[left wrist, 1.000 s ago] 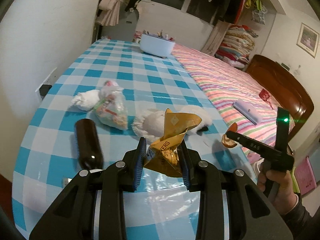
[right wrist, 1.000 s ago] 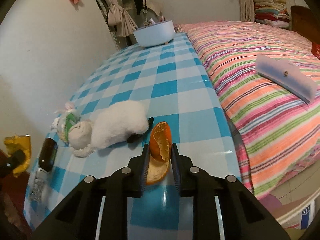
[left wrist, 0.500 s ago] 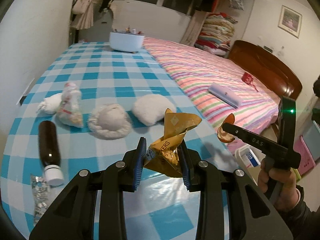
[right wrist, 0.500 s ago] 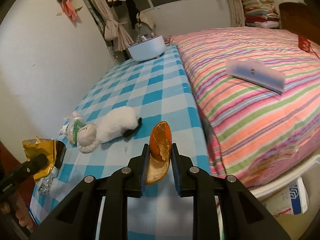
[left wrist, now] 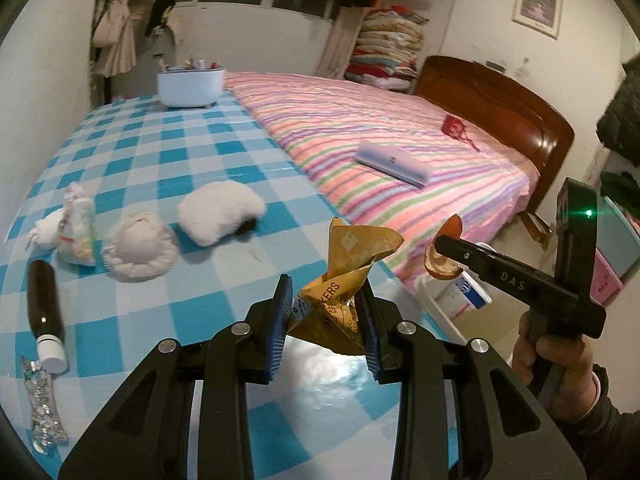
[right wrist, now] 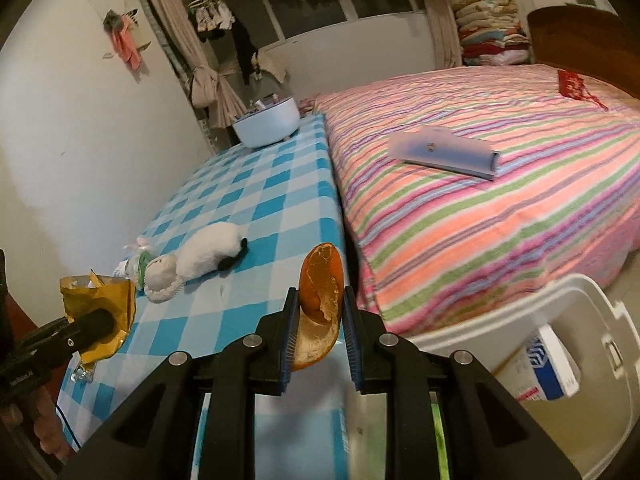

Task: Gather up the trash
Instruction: 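Carry the orange peel and yellow wrapper in both tools over the white bin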

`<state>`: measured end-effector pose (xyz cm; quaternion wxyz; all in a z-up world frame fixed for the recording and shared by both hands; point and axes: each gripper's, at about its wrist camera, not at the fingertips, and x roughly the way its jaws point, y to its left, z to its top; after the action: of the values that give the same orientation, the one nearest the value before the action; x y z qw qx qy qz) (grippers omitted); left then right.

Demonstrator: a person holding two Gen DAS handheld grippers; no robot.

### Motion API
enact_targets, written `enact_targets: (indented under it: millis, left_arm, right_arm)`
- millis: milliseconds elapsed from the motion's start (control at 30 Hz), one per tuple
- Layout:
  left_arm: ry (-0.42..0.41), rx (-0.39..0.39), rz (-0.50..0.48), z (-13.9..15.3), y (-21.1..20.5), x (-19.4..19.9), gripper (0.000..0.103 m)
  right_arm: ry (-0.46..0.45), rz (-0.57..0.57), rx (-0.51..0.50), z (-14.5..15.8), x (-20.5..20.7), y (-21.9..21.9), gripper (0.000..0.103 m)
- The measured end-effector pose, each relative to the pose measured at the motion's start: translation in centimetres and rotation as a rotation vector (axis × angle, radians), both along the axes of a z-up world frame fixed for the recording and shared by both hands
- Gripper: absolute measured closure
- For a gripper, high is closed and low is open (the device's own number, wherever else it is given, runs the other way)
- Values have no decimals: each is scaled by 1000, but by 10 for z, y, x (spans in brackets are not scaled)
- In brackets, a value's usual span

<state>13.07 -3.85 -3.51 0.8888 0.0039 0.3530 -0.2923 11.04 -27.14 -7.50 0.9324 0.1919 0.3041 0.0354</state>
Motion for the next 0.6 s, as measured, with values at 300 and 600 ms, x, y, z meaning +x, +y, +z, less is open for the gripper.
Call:
enact_targets:
  millis: [300,600]
  left_arm:
    - [4,20,-91,-6,-42,-19,72]
    - [20,28,-146,-12,-72,-35,72]
  right_arm:
    - [-15,-115,-3,-4,-37,-31,82]
    - [-36,-189,-49,-3,-65,-57,82]
